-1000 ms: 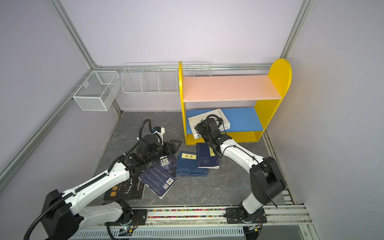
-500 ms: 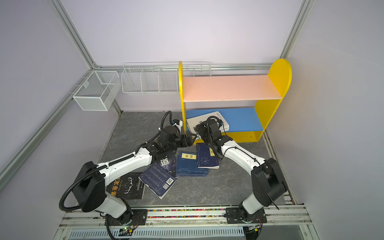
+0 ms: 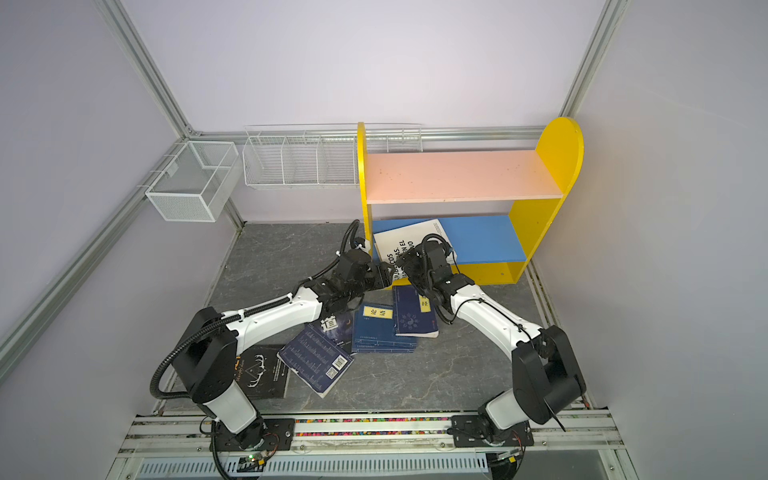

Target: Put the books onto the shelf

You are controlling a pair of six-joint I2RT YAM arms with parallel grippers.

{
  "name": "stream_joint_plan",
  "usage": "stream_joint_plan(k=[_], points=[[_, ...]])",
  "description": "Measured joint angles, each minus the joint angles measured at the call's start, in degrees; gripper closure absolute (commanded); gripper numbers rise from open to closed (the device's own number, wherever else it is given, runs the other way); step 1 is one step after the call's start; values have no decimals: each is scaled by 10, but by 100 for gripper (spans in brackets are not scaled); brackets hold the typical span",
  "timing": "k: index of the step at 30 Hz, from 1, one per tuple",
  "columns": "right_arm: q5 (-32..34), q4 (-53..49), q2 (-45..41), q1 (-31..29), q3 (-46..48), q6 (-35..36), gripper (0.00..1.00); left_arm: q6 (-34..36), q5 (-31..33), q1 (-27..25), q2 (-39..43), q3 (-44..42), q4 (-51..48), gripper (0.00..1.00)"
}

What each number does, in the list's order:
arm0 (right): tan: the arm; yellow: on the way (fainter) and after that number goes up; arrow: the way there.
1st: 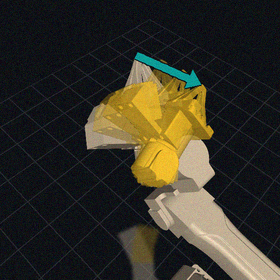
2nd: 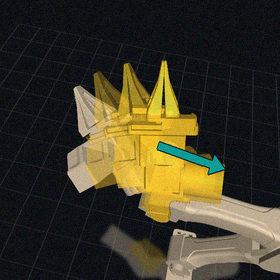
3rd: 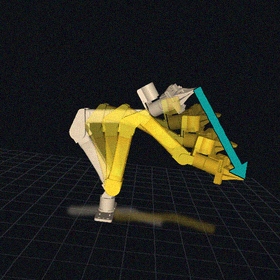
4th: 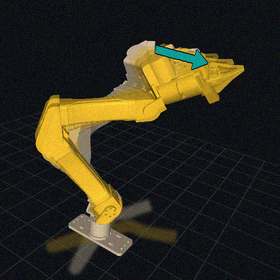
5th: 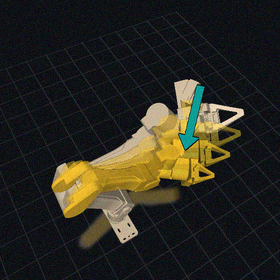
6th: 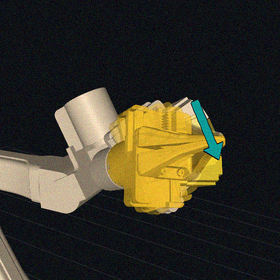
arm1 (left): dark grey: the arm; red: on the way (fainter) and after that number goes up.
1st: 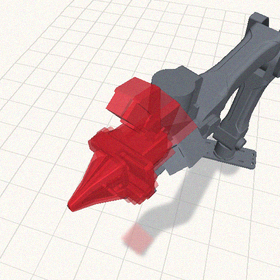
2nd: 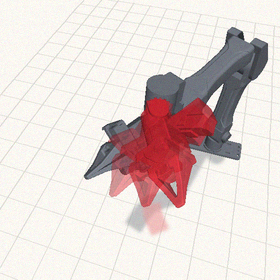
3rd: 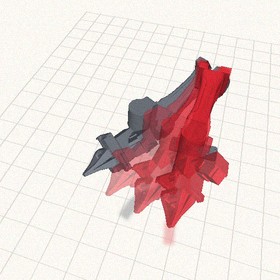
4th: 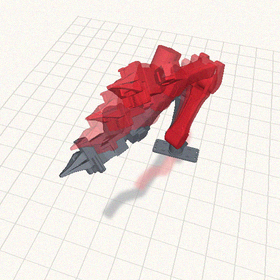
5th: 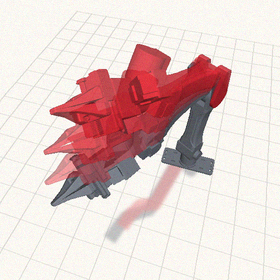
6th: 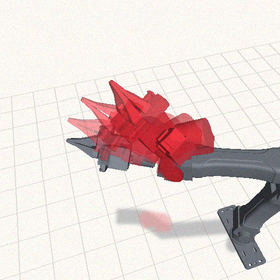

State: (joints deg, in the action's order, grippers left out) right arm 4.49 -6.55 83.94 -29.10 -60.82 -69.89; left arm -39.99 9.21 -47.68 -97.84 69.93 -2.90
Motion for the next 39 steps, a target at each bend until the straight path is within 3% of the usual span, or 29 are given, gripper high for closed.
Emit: stream_joint_plan(k=[7,15,24,39], points=[[-8,-9,-62,20,11,33,9,2,20,-2,0,6,-2,27],[-41,7,-25,19,17,28,0,10,11,11,19,-9,19,25],[-41,41,12,0,17,9,16,26,-4,34,168,-108,48,22],[-32,87,99,-40,-45,-19,20,26,11,61,257,-210,23,20]])
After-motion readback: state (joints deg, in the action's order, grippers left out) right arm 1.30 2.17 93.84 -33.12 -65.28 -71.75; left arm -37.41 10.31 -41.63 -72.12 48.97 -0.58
